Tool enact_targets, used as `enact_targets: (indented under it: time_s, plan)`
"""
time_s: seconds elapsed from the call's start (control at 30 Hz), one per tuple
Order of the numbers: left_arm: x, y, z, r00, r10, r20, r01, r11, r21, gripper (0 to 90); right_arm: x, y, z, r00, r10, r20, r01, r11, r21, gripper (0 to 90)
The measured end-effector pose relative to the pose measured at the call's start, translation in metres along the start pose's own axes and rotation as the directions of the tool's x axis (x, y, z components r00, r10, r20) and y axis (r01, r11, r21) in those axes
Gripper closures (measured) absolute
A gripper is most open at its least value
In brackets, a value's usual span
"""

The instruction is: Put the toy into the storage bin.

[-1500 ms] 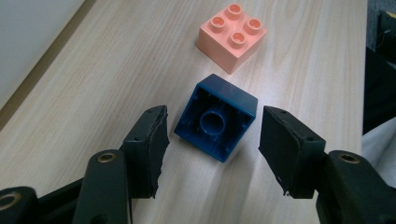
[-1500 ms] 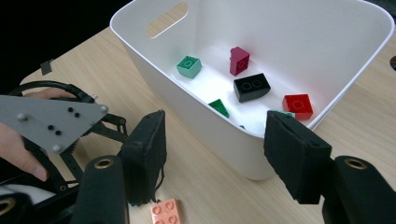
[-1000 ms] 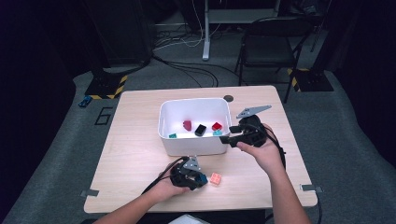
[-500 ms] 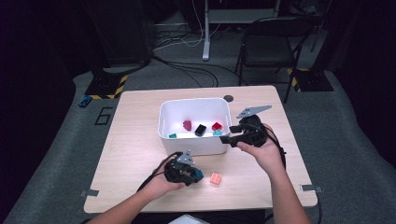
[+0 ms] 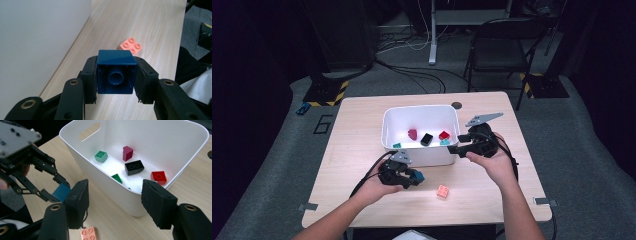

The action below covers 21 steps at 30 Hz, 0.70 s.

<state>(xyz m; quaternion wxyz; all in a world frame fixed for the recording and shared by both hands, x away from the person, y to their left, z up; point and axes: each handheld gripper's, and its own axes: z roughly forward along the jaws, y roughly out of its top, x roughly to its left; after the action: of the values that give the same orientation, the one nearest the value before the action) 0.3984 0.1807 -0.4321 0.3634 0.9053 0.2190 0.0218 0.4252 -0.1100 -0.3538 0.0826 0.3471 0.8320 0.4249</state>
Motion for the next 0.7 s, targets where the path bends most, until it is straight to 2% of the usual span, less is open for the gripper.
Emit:
enact_targets:
  time_s: [0.27,0.53,0.67,0.7]
  plan:
    - [0.004,0.017,-0.024,0.9999,-0.007,-0.009,0.006,0.9996,-0.027,58.3,0.000,0.000,0.000,1.0000,-0.001,0.000,0.001,1.000,0.001,38.4]
    - [0.009,0.040,-0.049,0.9994,0.008,-0.035,-0.009,0.9987,-0.050,58.3,0.000,0.000,0.001,1.0000,0.000,0.000,0.000,1.000,0.002,38.4]
    - [0.012,0.047,-0.055,0.9994,0.010,-0.034,-0.012,0.9988,-0.047,58.3,0.000,0.000,0.001,1.0000,0.001,0.000,-0.001,1.000,0.002,38.4]
    - [0.014,0.053,-0.059,0.9995,0.011,-0.029,-0.012,0.9986,-0.051,58.3,0.000,0.000,0.000,1.0000,0.002,-0.001,-0.002,1.000,0.001,38.4]
